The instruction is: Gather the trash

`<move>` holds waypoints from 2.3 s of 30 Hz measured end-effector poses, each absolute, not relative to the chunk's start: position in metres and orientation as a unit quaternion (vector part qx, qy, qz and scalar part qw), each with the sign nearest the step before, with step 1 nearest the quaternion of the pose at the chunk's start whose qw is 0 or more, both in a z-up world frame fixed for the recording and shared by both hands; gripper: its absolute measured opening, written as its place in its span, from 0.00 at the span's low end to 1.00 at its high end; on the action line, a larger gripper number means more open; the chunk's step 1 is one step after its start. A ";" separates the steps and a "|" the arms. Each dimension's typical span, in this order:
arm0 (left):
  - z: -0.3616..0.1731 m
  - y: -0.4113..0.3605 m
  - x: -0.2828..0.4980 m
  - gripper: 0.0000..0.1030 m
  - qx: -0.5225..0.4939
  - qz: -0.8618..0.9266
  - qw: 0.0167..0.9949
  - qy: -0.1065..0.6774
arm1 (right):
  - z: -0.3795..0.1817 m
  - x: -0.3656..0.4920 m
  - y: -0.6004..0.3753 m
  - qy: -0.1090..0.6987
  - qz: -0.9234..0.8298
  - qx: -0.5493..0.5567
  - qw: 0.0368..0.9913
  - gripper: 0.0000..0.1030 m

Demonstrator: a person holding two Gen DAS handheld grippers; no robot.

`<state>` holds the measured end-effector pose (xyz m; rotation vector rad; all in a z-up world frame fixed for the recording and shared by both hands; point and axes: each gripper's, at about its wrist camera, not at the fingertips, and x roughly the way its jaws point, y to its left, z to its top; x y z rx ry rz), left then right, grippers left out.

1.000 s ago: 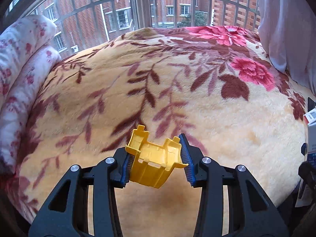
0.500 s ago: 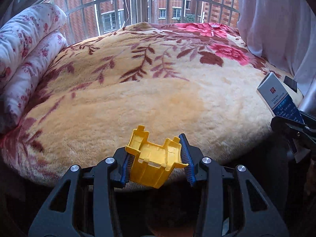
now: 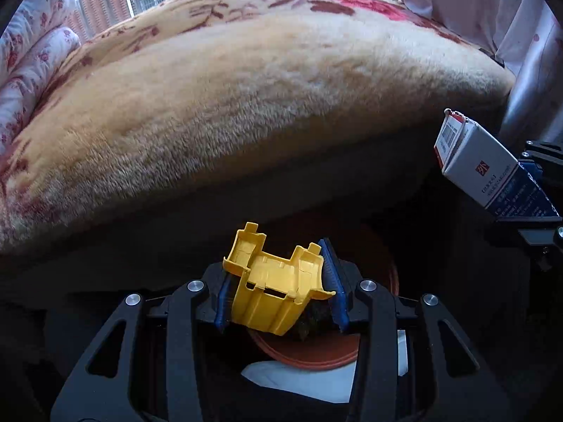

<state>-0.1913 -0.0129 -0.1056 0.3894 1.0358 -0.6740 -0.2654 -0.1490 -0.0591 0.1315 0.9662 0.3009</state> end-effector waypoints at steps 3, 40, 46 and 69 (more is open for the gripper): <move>-0.129 -0.014 -0.193 0.41 0.194 -0.312 0.783 0.501 | -0.077 -0.264 -0.143 0.485 0.140 0.053 0.861 0.51; 0.001 0.014 -0.125 0.88 0.048 -0.316 0.872 0.370 | 0.045 -0.218 -0.220 0.256 0.030 0.040 0.966 0.95; 0.019 -0.014 -0.078 0.89 0.056 -0.236 0.921 0.306 | 0.052 -0.165 -0.251 0.220 -0.073 0.064 0.971 0.95; -0.024 -0.071 0.028 0.89 0.022 -0.189 0.909 0.370 | -0.019 -0.071 -0.262 0.276 -0.183 0.072 0.941 0.95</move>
